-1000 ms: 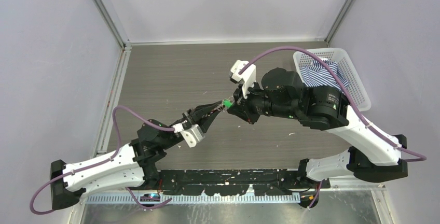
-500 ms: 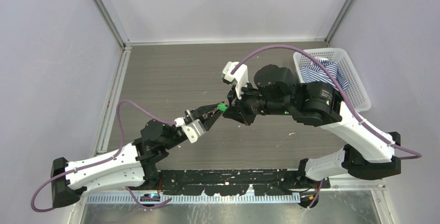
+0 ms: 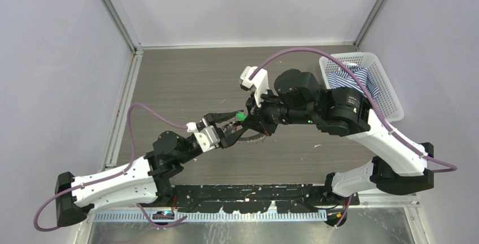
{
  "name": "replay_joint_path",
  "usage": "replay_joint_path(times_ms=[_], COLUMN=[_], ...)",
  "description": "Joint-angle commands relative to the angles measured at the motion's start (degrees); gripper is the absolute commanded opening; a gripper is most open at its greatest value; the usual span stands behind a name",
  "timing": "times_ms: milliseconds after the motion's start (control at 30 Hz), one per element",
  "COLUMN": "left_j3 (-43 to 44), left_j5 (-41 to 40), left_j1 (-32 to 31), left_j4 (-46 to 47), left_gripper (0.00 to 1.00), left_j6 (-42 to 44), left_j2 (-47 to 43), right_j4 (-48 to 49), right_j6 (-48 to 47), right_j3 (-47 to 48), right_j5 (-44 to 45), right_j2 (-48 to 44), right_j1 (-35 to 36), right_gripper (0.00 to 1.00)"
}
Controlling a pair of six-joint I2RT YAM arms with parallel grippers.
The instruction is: Remove the keys from the keyring
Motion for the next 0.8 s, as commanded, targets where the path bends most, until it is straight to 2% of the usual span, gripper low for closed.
replay_joint_path(times_ms=[0, 467, 633, 767], left_j3=[-0.8, -2.0, -2.5, -2.7], left_j5=[-0.3, -0.2, -0.1, -0.3], left_j1=[0.1, 0.1, 0.1, 0.1], left_j4=[6.1, 10.4, 10.7, 10.7], left_gripper=[0.49, 0.49, 0.45, 0.36], left_j6=[-4.7, -6.4, -6.1, -5.7], left_j2=[-1.3, -1.2, -1.1, -0.7], right_j4=[1.6, -0.4, -0.6, -0.4], right_j6=[0.5, 0.8, 1.1, 1.2], right_j3=[2.8, 4.2, 4.3, 4.6], right_j5=[0.6, 0.6, 0.6, 0.0], right_j2=[0.3, 1.6, 1.7, 1.7], right_j1=[0.0, 0.0, 0.1, 0.0], right_gripper=[0.01, 0.01, 0.01, 0.01])
